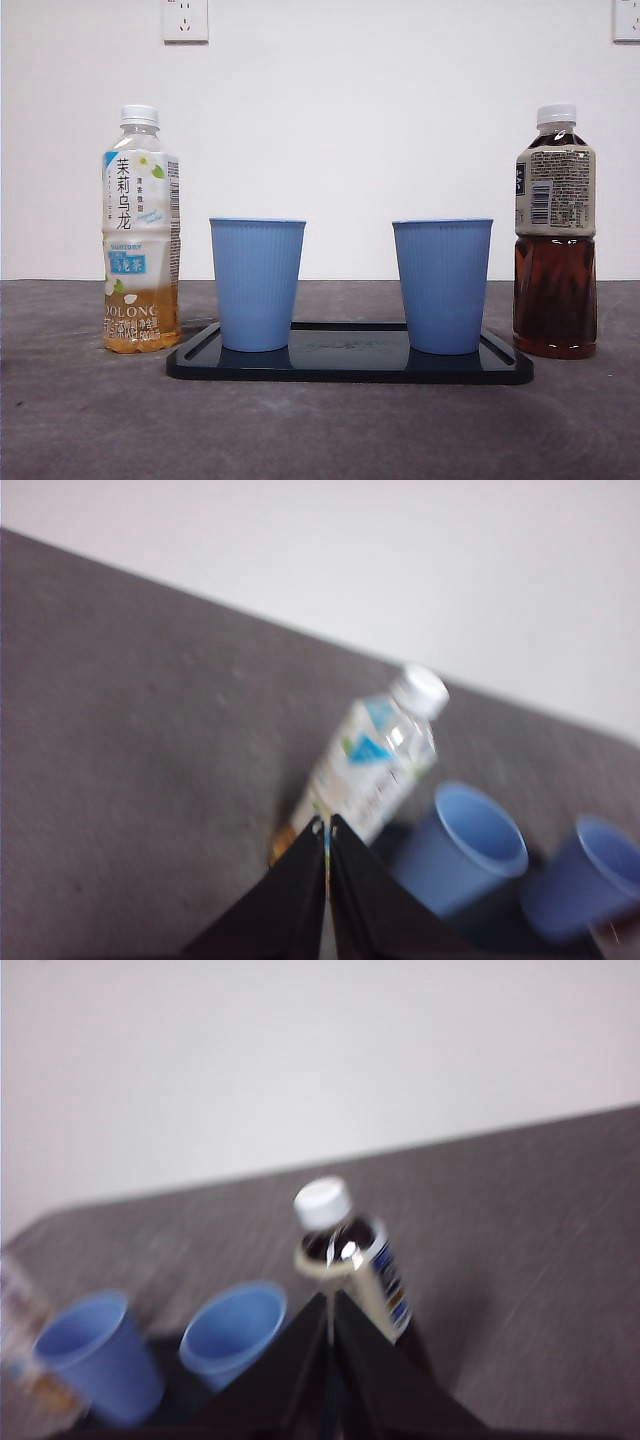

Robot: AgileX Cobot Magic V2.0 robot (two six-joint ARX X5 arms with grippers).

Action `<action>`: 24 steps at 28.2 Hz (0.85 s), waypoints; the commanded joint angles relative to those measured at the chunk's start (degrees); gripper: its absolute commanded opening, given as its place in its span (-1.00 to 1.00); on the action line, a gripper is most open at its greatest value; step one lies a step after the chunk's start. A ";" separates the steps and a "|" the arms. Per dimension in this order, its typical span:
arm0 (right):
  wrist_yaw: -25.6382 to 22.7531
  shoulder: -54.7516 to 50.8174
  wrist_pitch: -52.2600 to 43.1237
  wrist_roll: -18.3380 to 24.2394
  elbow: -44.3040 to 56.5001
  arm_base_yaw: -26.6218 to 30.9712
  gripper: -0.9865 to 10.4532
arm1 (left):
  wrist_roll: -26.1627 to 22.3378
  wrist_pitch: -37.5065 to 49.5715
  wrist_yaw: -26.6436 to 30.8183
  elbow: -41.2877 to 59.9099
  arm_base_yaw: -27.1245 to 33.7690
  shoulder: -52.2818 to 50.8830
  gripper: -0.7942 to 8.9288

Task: Pour the drink into the cup

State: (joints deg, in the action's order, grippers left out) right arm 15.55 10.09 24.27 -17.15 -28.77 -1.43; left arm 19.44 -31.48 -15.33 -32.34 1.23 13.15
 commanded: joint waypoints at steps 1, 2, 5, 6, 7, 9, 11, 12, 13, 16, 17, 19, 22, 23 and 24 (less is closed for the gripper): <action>3.74 4.17 5.44 5.49 -4.20 0.07 -0.82 | -6.71 -4.09 -4.42 -3.69 0.09 3.98 -0.82; 4.74 5.53 7.32 6.47 -5.38 0.07 -0.82 | -7.85 -5.55 -5.75 -4.70 0.04 5.20 -0.82; 8.72 9.88 13.25 9.75 -8.85 0.07 -0.82 | -11.50 -10.62 -10.58 -7.91 -0.26 9.29 -0.82; 9.88 11.45 15.54 10.99 -10.08 0.04 -0.82 | -12.92 -12.59 -11.87 -9.11 -0.50 10.73 -0.82; 10.64 12.55 17.20 12.04 -10.86 0.04 -0.82 | -13.94 -13.97 -12.68 -9.90 -0.70 11.67 -0.82; 12.52 14.58 20.74 14.43 -12.33 0.04 -0.82 | -16.20 -16.85 -14.69 -11.34 -1.27 13.44 -0.82; 14.12 16.20 23.96 16.37 -13.60 -0.09 -0.82 | -18.38 -19.54 -16.57 -12.48 -1.97 14.84 -0.82; 14.58 16.85 25.35 17.25 -14.10 -0.28 -0.82 | -19.19 -20.87 -17.11 -12.96 -2.36 15.45 -0.82; 14.62 17.31 26.47 17.86 -14.47 -0.63 -0.82 | -19.85 -21.79 -17.38 -13.18 -2.71 15.87 -0.82; 14.60 17.70 28.17 18.64 -14.84 -1.77 -0.82 | -20.57 -23.65 -17.70 -13.25 -3.69 16.41 -0.82; 14.45 17.79 28.55 18.91 -14.84 -2.21 -0.82 | -20.57 -23.82 -17.68 -13.25 -3.93 16.41 -0.82; 14.45 17.79 28.63 18.91 -14.84 -2.80 -0.82 | -20.55 -23.78 -17.68 -13.25 -3.93 16.39 -0.82; 14.45 17.79 28.59 18.67 -14.84 -3.06 -0.76 | -20.46 -23.80 -17.68 -13.25 -3.93 16.39 -0.68; 14.45 17.79 28.52 18.64 -14.84 -3.06 -0.62 | -20.24 -23.80 -17.68 -13.25 -3.93 16.39 -0.52; 14.43 17.79 28.52 18.60 -14.84 -3.06 -0.43 | -20.24 -23.80 -17.68 -13.25 -3.93 16.39 -0.29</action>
State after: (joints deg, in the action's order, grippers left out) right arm 29.85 27.53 53.28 1.10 -42.72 -4.40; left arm -0.16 -55.70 -32.82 -44.58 -2.55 29.26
